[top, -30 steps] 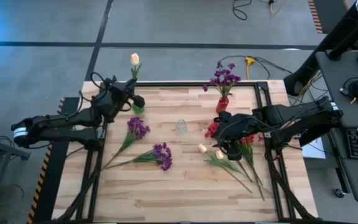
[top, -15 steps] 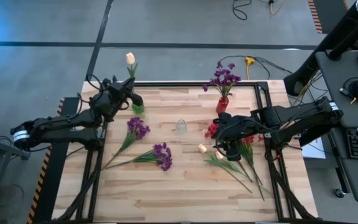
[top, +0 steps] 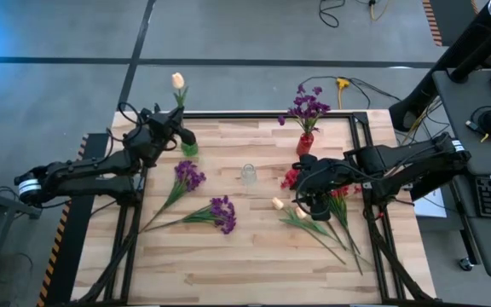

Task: Sort flowers into vase by color
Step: Put the top pink flowers into the green vase

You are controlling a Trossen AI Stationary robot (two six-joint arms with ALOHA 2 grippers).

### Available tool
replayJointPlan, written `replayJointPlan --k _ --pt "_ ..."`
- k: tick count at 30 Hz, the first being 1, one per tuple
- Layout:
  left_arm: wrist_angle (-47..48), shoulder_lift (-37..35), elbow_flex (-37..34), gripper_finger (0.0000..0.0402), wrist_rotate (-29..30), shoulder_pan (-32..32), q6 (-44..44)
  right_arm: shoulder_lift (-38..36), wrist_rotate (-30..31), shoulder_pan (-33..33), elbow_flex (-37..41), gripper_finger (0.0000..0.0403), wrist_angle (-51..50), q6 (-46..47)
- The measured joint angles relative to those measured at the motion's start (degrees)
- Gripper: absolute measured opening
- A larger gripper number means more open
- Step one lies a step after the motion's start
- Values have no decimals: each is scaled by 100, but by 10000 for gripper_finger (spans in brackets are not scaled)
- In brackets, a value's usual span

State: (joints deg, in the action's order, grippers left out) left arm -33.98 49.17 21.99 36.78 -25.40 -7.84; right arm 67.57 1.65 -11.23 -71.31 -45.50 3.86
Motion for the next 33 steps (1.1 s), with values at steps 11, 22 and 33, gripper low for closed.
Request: replayJointPlan --k 11,22,33 --pt "-383 45 -179 2 6 -23 24 2 0 0 4 171 0 17" --pt "-721 45 -416 2 10 -31 24 0 0 -1 4 171 4 20" --pt "-713 45 -415 22 10 -31 -19 0 0 0 4 171 85 15"
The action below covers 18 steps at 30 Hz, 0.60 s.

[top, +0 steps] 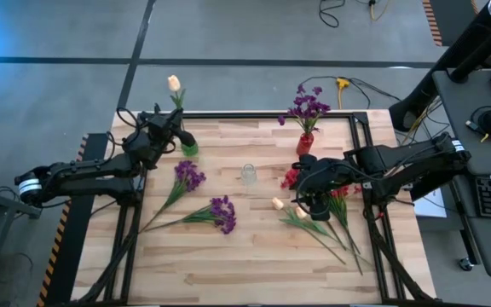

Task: Sort flowers into vase by color
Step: Put the top pink flowers into the green vase

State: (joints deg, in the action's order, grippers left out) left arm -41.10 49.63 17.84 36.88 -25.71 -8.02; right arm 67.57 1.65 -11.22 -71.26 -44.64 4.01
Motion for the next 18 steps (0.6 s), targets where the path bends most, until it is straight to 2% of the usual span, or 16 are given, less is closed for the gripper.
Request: replayJointPlan --k 18 --pt "58 0 -1 38 0 0 -25 0 0 0 0 171 0 0"
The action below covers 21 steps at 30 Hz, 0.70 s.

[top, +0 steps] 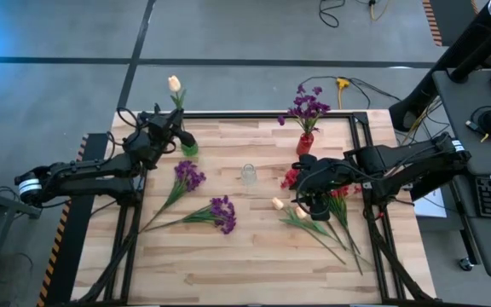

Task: Sort flowers into vase by color
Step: Put the top pink flowers into the green vase

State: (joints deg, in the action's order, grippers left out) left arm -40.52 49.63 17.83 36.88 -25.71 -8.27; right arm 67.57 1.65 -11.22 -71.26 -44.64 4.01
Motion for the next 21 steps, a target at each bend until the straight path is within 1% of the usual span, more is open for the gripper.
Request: replayJointPlan --k 13,21 --pt "47 0 2 41 1 0 -17 2 0 0 1 171 0 2" --pt "118 0 2 76 12 -2 -17 0 0 0 2 171 0 2"
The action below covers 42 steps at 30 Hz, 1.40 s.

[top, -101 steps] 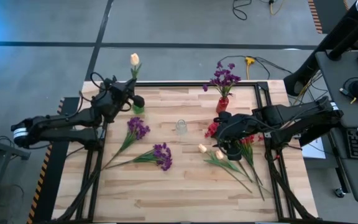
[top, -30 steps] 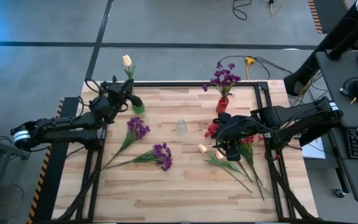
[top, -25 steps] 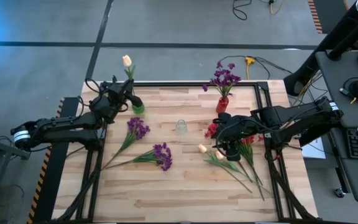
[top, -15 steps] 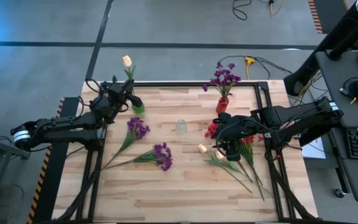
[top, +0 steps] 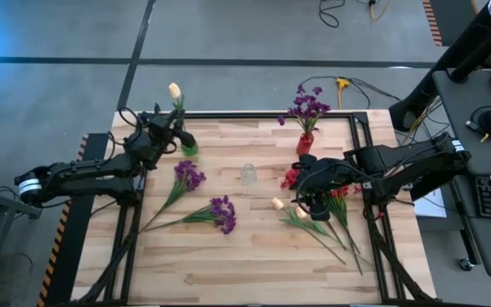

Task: Sort flowers into vase by color
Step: Put the top pink flowers into the green vase, then put the bottom violet flowers into the red vase

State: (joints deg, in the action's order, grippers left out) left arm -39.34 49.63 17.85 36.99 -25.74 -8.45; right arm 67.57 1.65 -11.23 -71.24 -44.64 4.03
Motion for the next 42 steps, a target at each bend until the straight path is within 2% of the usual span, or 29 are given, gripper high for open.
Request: replayJointPlan --k 7,13,19,25,30,37,42 --pt "72 0 0 110 2 0 -4 1 0 -2 0 171 0 47" --pt "511 -107 0 144 4 14 -4 0 -2 0 0 171 -2 110" --pt "1030 -443 0 171 3 57 127 0 -4 -1 0 171 -4 201" --pt "1501 -912 0 178 2 299 188 0 -4 0 0 171 -4 195" --pt "1712 -1306 0 178 -2 791 361 0 -4 -1 0 171 -3 208" --pt "1812 -1453 2 178 -18 2061 339 0 -4 -1 0 171 -2 227" --pt "2225 -1439 216 178 502 2860 343 0 -4 0 0 171 -2 205"
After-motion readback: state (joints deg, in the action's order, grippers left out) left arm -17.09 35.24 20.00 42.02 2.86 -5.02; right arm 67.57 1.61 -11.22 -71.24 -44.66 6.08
